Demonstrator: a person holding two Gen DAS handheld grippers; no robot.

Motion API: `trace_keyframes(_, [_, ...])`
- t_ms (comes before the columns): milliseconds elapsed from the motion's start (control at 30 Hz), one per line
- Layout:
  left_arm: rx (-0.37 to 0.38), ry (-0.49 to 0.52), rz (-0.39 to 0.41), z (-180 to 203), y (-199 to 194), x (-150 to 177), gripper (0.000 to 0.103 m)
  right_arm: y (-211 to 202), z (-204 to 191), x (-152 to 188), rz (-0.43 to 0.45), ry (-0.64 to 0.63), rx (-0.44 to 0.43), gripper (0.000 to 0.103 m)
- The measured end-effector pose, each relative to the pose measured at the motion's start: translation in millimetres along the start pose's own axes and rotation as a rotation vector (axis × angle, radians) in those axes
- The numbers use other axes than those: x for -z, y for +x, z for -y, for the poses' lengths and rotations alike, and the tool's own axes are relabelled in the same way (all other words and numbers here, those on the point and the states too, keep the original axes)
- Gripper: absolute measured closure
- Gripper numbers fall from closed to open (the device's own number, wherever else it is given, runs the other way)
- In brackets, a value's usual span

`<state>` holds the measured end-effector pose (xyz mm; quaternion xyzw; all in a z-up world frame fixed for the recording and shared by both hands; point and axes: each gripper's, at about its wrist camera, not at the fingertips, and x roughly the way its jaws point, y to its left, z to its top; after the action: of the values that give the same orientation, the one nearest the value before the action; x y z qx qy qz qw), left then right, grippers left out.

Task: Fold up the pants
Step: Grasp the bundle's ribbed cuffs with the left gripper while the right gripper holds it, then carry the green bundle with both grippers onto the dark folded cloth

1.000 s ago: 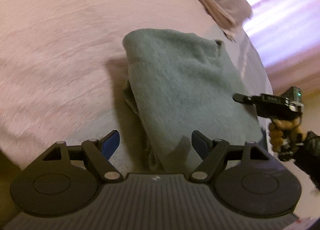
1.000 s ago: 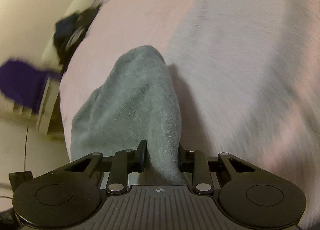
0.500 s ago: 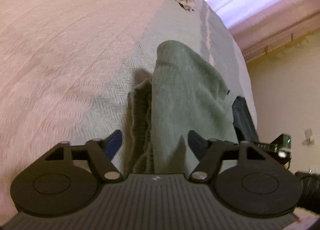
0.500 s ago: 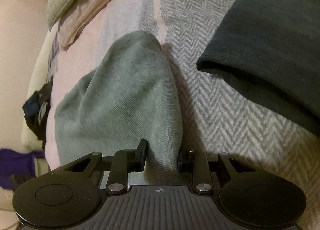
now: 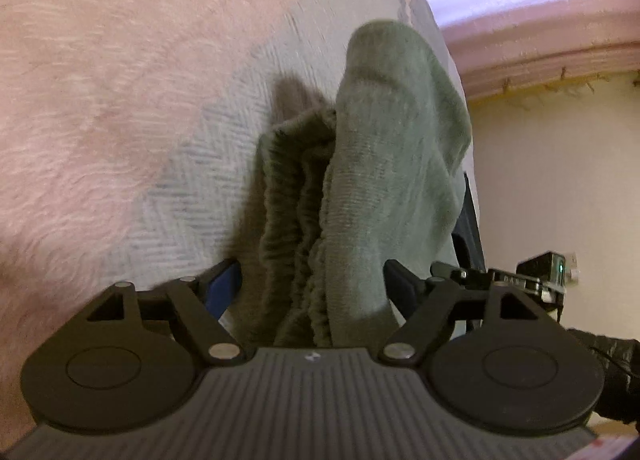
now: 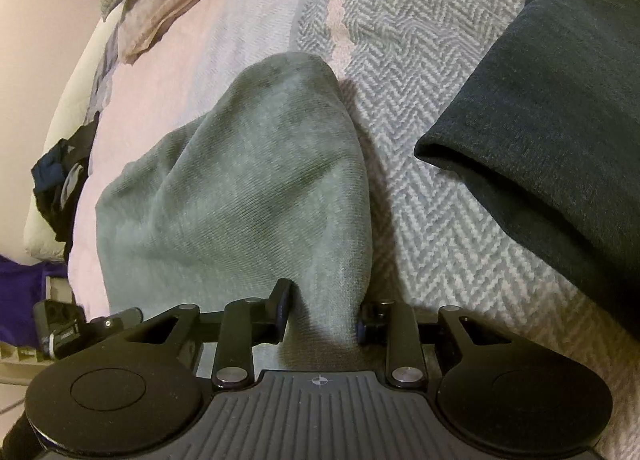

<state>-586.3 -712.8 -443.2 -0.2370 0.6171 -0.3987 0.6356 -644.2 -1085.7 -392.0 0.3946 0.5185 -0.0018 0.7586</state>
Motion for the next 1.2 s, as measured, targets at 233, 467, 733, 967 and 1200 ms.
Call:
trace_keyframes(233, [-0.022, 0.026, -0.061, 14, 6, -4, 0.058, -6, -1, -9, -0.01, -0.106, -0.021, 0.045])
trace_keyframes(467, [-0.089, -0.003, -0.059, 26, 5, 1, 0.06, 11, -2, -23, -0.073, -0.171, -0.076, 0.044])
trace_keyframes(733, [-0.104, 0.019, -0.073, 29, -14, 11, 0.064, -6, 1, -9, -0.004, -0.08, -0.066, 0.076])
trace_keyframes(967, [-0.041, 0.103, -0.109, 45, -41, -8, 0.065, -65, -41, 33, 0.168, 0.04, -0.011, 0.081])
trace_keyframes(1200, [0.016, 0.321, -0.271, 111, -46, -57, 0.065, -126, -70, 71, 0.365, 0.226, 0.007, 0.081])
